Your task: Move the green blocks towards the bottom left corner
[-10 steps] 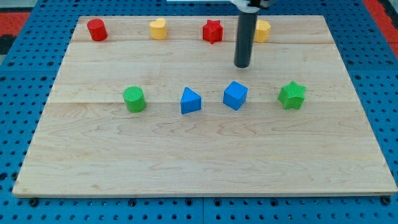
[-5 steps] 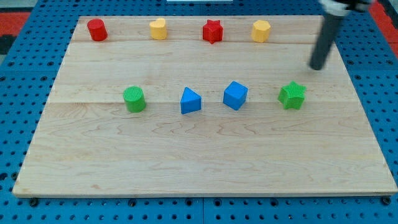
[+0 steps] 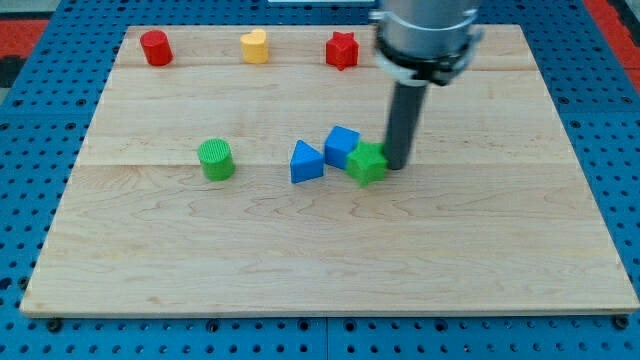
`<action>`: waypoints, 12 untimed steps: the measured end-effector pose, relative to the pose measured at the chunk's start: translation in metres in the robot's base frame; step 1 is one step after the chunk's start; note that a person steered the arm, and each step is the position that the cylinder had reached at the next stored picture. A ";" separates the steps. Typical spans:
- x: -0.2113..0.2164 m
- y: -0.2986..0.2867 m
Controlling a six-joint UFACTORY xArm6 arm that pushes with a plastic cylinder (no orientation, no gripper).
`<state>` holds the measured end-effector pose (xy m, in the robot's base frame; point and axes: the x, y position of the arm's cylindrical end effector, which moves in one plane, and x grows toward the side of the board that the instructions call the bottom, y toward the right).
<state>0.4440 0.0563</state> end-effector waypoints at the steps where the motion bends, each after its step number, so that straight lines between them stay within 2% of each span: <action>1: -0.005 -0.071; 3: -0.007 -0.185; 4: -0.032 -0.205; 6: 0.050 -0.266; 7: 0.070 -0.288; 8: 0.023 -0.321; 10: -0.072 -0.320; 11: -0.039 -0.270; 12: -0.005 -0.283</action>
